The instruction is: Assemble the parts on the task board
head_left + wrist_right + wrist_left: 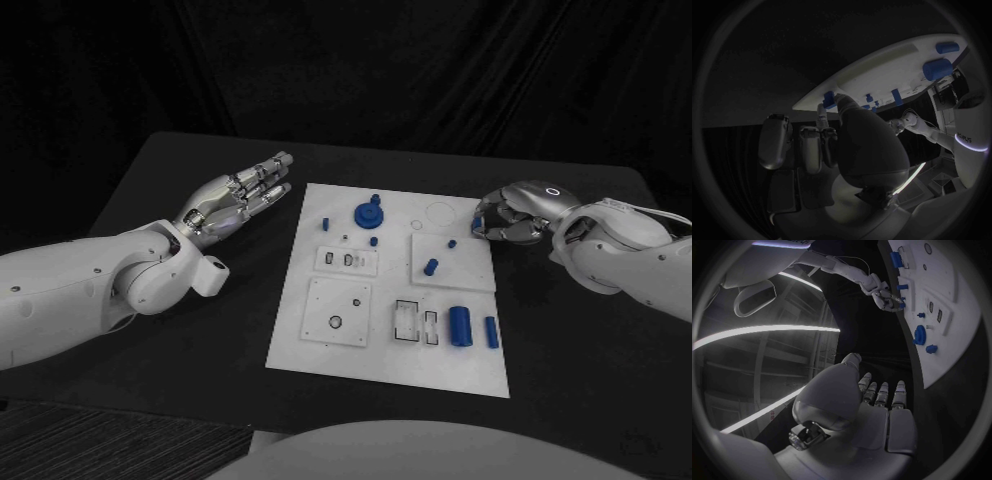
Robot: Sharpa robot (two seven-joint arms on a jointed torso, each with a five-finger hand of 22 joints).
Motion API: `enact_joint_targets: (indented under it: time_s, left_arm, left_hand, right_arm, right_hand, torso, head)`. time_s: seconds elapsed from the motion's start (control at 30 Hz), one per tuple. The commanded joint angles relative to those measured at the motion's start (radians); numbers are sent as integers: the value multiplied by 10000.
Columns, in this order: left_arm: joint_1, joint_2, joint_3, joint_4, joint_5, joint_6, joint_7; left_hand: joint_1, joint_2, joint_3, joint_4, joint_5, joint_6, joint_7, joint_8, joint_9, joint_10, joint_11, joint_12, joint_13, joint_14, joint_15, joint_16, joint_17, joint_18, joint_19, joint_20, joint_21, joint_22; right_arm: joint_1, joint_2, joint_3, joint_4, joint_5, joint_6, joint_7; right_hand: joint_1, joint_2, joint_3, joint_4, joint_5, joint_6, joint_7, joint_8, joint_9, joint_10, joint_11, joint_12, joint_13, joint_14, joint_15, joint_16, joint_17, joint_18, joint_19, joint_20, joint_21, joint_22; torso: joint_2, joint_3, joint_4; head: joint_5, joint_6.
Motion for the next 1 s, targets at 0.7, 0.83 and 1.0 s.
enact_joint_targets:
  time_s: [0.7, 0.83, 1.0]
  left_arm:
    - [-36, 22, 8, -7, 14, 171, 641]
    - [-36, 44, 8, -14, 14, 153, 630]
    - [-36, 78, 8, -18, 14, 132, 633]
  left_hand:
    - [-20, 47, 48, 13, -13, -3, 56, 23, 8, 21, 77, -35, -13, -22, 82, -37, -10, 111, 10, 62, -58, -14]
    - [-20, 47, 48, 13, -13, -3, 56, 23, 8, 21, 77, -35, -13, -22, 82, -37, -10, 111, 10, 62, -58, -14]
    - [-28, 36, 92, -5, -19, 7, 65, 23, 9, 21, 81, -35, -13, -22, 97, -37, -10, 120, 10, 83, -58, -14]
  right_arm:
    - [160, -329, 7, 862, -9, -848, -89]
    - [458, -424, 8, 1514, -9, -938, -188]
    - [753, -371, 8, 2460, -9, -897, -217]
  right_hand:
    - [378, 142, 195, -358, 665, 353, -95, 1034, 614, 1046, -60, 25, 2635, 1057, -27, -7, 2601, -1, 4, -45, -66, 1814]
    - [367, 125, 188, -356, 657, 349, -75, 1046, 623, 1046, -50, 25, 2635, 1051, -25, -28, 2579, 5, -6, -46, -96, 1805]
    - [366, 122, 189, -357, 656, 346, -70, 1049, 625, 1046, -46, 25, 2635, 1052, -23, -25, 2582, 3, -3, -47, -91, 1807]
  torso:
    - [-1, 0, -4]
    - [0, -3, -3]
    - [-3, -2, 3]
  head:
    - [5, -5]
    - [33, 48]
    - [120, 38]
